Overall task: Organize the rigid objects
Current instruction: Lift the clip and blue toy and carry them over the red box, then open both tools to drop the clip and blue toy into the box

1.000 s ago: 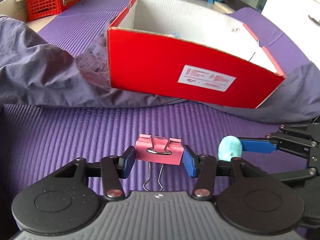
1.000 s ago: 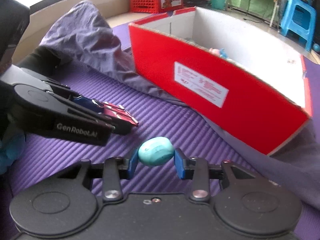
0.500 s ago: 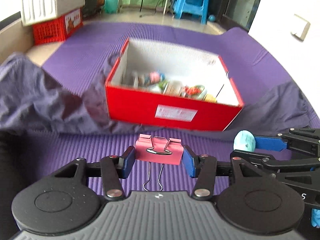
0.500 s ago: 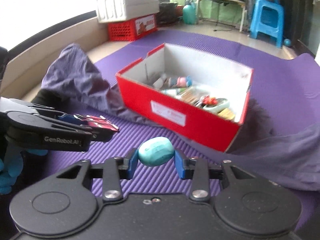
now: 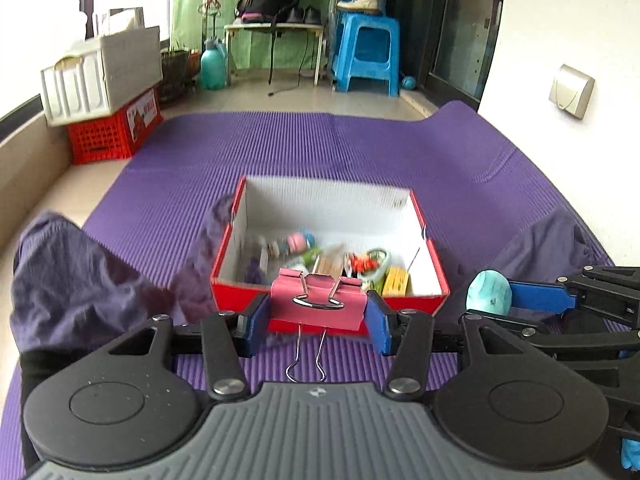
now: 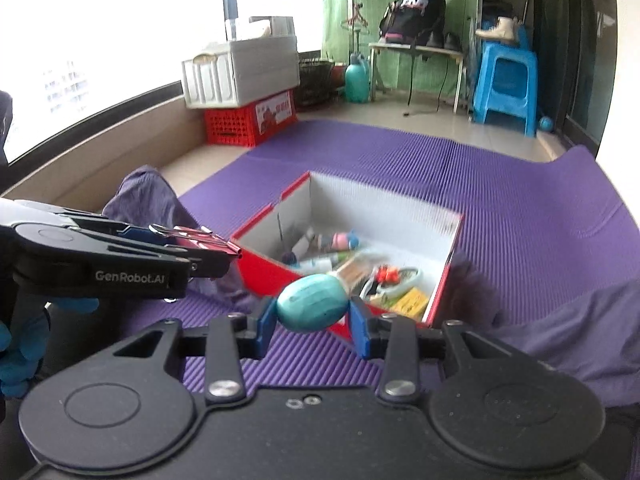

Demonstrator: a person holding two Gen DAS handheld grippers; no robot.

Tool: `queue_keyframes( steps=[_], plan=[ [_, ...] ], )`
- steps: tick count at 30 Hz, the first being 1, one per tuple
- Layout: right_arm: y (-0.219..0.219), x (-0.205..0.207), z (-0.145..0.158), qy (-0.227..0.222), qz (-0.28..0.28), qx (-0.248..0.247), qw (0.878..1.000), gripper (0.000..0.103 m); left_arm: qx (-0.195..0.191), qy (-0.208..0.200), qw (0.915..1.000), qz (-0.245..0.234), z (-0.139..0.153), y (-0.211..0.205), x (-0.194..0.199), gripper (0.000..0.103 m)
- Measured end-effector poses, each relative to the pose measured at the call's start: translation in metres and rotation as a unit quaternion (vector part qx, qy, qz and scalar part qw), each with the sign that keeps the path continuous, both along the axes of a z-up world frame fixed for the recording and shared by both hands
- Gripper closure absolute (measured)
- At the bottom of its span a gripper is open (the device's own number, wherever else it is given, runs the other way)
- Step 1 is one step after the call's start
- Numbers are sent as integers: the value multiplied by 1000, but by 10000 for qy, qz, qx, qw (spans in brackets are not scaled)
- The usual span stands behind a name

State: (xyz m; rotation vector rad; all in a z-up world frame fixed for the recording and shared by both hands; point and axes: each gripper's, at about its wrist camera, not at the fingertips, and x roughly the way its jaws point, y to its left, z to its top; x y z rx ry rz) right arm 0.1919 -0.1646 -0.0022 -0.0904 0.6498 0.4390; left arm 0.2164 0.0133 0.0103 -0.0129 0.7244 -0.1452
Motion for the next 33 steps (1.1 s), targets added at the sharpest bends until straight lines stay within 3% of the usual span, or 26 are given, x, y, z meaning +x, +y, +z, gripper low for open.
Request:
queue_keyframes(
  steps=[9, 19, 26, 33],
  plan=[
    [-3, 29, 12, -157, -195, -50, 9997, 66, 197, -177, 9996, -6, 14, -3, 32, 53],
    [-5, 76, 3, -194, -416, -183, 9988, 66, 424, -68, 9991, -51, -5, -9, 81, 53],
    [-2, 122, -22, 1, -546, -287, 9981, 65, 478, 263, 9985, -70, -36, -12, 124, 53],
    [7, 161, -64, 265, -559, -720, 9955, 65, 636, 517, 9966, -55, -69, -14, 163, 53]
  ],
)
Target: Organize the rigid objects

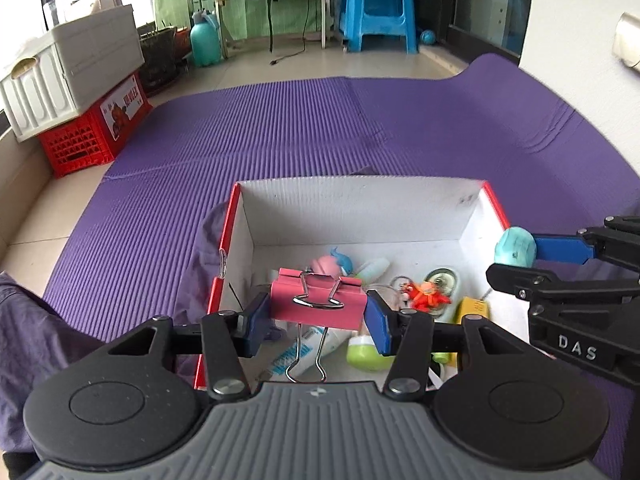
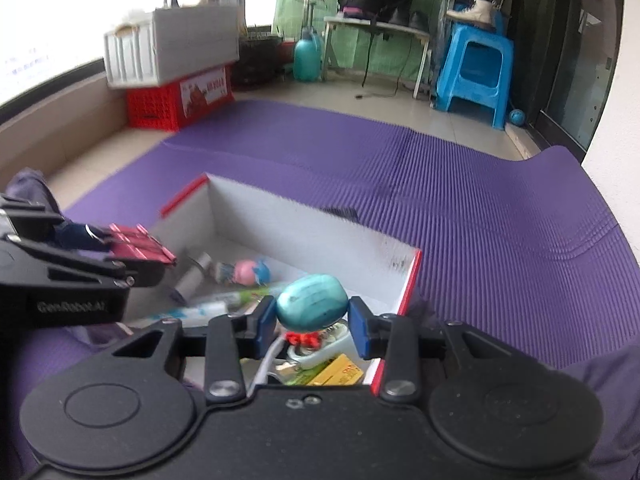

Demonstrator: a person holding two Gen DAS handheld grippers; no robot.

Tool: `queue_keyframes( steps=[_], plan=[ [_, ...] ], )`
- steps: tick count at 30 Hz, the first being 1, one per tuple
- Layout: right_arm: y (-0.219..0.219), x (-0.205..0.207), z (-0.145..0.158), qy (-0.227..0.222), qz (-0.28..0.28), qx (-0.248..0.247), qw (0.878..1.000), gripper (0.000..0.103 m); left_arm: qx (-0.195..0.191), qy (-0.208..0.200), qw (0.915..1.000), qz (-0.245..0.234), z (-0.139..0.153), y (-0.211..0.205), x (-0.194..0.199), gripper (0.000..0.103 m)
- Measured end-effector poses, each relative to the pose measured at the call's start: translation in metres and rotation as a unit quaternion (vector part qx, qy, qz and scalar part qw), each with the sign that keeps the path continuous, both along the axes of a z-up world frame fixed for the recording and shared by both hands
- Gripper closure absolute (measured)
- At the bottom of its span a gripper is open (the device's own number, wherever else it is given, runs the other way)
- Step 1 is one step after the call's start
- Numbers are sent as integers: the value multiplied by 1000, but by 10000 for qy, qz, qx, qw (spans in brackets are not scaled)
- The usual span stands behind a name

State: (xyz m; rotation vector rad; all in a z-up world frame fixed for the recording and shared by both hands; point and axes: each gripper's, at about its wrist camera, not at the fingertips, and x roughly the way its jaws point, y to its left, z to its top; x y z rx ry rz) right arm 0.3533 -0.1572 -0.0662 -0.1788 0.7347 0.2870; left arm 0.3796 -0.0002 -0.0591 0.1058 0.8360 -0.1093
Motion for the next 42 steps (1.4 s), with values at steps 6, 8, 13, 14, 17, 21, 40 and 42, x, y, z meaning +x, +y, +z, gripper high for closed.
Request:
queue_keyframes(
  steps=[6, 8, 13, 14, 17, 21, 40, 42],
  plan=[
    [7, 29, -30, 232, -84, -126, 9996, 65, 98, 229, 9997, -40, -26, -6, 32, 53],
    [9, 38, -39, 304, -58, -183, 9994, 66, 224, 306, 9993, -77, -35, -10, 42, 53],
    [16, 59, -57, 478, 1, -293, 9984, 66, 205, 550, 9983, -64, -54, -10, 62, 53],
    [17, 62, -61, 512, 7, -312, 9982, 66, 218, 587, 9980, -79, -56, -11, 65, 53],
    [20, 68, -71, 612, -4, -343, 9975, 66, 310, 670, 9972, -120, -63, -13, 73, 53],
    [22, 71, -79, 724, 20, -404, 9966, 66, 390, 817, 9958, -148, -73, -14, 79, 53],
    [21, 59, -73, 762, 82, -388, 9963, 63, 184, 1047, 9943, 33, -79, -9, 70, 51],
    [19, 56, -68, 744, 54, -354, 9966, 62, 146, 965, 9952, 33, -72, -7, 65, 51]
  ],
)
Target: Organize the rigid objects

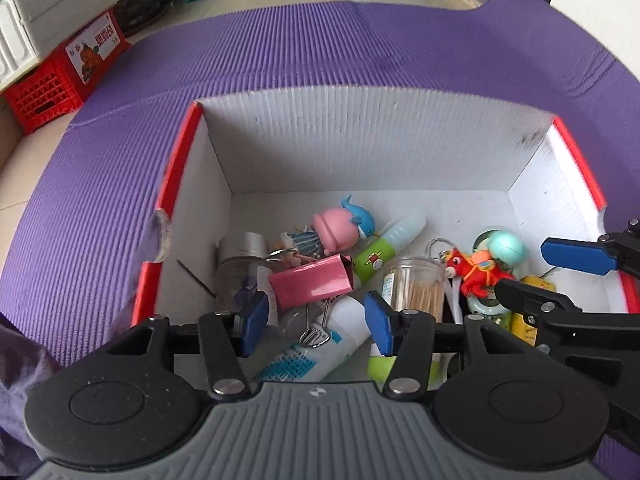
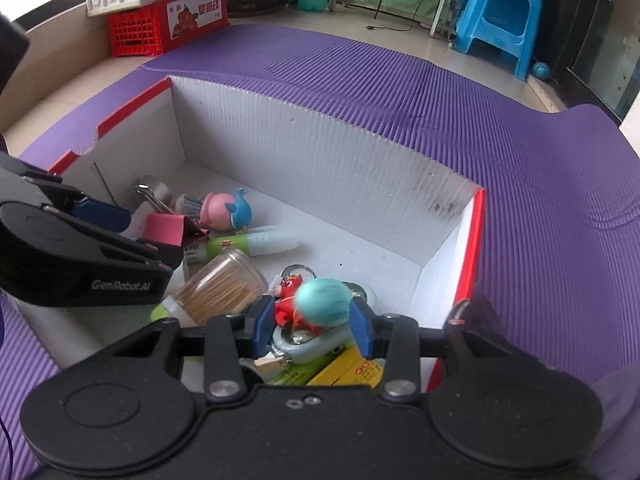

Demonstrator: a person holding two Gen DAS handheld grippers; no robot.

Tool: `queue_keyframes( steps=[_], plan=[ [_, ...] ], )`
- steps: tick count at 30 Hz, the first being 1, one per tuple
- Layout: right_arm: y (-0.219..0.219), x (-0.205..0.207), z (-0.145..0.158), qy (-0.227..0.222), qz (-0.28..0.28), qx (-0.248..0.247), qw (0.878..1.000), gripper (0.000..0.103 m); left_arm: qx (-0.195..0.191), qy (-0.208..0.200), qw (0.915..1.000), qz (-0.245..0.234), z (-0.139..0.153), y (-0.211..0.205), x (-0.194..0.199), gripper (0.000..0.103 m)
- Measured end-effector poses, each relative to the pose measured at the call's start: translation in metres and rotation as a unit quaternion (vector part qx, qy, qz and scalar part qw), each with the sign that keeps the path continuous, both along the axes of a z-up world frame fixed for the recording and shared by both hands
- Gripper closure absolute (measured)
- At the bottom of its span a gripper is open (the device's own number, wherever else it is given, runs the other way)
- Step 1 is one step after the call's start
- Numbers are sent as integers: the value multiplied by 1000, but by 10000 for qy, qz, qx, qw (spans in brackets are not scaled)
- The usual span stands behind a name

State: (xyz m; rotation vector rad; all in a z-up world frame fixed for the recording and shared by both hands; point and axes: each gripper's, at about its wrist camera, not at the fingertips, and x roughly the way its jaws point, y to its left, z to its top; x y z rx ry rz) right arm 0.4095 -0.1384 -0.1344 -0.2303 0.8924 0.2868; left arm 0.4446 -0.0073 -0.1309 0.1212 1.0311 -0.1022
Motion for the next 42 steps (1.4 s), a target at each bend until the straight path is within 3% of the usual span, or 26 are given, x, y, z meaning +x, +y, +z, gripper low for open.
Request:
queue_keyframes(
  steps=[5, 8, 11, 22, 26, 29, 35, 38, 42],
  plan=[
    [-6, -15, 20, -130, -40, 221, 9997, 56, -40, -160, 9999, -3, 20, 4, -17, 49],
    [-8, -28, 33, -236, -48, 333, 9992, 45, -103, -286, 9995, 26, 34, 8, -29, 46],
    [-9, -43, 46, -322, 2, 377, 9988, 44, -118, -416, 9991, 37, 49, 10, -44, 39],
    [-18, -98, 92, -651, 87, 719, 9952, 33, -268, -835, 9961, 23, 98, 14, -106, 39],
    [-21, -118, 102, -733, 117, 837, 9937, 30, -348, -939, 9949, 74, 110, 18, -127, 38],
    [-24, -132, 109, -801, 142, 917, 9925, 27, -423, -1035, 9937, 124, 117, 21, -144, 26],
    [-32, -159, 120, -1002, 152, 1105, 9887, 24, -512, -1218, 9912, 118, 128, 23, -173, 25],
    [-36, -172, 124, -1112, 174, 1297, 9851, 16, -552, -1306, 9898, 112, 133, 24, -186, 18],
    [-39, -189, 128, -1220, 226, 1448, 9817, 6, -545, -1446, 9879, 117, 138, 22, -201, 17]
  ],
)
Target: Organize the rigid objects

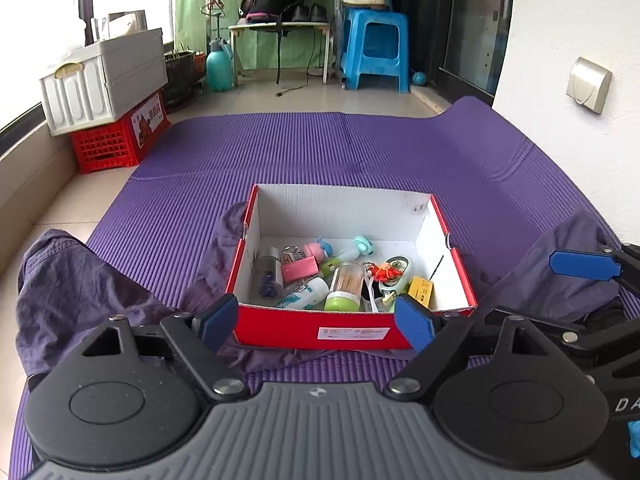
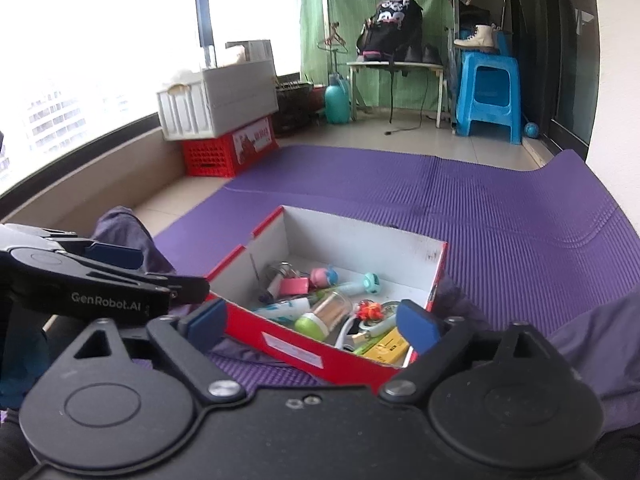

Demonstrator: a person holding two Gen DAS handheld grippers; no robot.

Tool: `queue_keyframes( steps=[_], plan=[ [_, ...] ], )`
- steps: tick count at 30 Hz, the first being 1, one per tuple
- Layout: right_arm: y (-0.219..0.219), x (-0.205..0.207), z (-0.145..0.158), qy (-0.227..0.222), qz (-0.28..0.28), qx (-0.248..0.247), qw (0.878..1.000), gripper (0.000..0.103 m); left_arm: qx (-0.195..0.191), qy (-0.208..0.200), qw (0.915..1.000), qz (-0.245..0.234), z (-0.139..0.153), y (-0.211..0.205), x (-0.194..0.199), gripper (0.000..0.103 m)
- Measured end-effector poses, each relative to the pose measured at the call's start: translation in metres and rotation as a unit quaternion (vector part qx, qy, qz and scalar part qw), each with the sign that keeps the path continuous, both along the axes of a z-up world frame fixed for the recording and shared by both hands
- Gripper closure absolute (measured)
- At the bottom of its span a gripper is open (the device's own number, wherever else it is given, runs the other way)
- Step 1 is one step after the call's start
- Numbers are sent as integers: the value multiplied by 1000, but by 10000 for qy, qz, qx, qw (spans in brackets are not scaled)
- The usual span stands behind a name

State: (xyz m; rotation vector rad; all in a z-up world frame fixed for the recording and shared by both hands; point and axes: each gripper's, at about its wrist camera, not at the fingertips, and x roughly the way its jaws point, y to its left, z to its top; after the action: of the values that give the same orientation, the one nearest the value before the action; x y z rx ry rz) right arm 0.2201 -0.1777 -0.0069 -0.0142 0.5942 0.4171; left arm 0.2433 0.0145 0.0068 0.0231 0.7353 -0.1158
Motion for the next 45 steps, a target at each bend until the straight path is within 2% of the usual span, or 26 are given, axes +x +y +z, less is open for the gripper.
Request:
queue_keyframes(
  steps=[3, 6, 10, 18, 21, 36, 45],
  plan=[
    [-4, -10, 1, -72, -1, 105, 9999, 1, 0, -99, 9999, 46, 2, 0, -11, 7],
    [-11, -19, 2, -130, -24, 270, 9995, 0, -162, -126, 9998, 84, 2, 2, -19, 3],
    [-16, -30, 0, -195, -77, 252, 9995, 0, -227, -135, 9995, 181, -1, 1, -27, 0],
    [-26, -53, -10, -193, -206, 462, 9985, 0, -123, -165, 9996, 208, -8, -4, -44, 0],
    [-29, -59, -12, -163, -242, 553, 9980, 0, -75, -232, 9997, 71, -8, -10, -51, 0],
    [-36, -79, -10, -177, -381, 656, 9970, 0, -122, -187, 9997, -32, -16, -20, -74, 0],
    [-38, -84, -13, -100, -420, 683, 9967, 0, -2, -301, 9995, -26, -13, -23, -79, 0]
  ],
)
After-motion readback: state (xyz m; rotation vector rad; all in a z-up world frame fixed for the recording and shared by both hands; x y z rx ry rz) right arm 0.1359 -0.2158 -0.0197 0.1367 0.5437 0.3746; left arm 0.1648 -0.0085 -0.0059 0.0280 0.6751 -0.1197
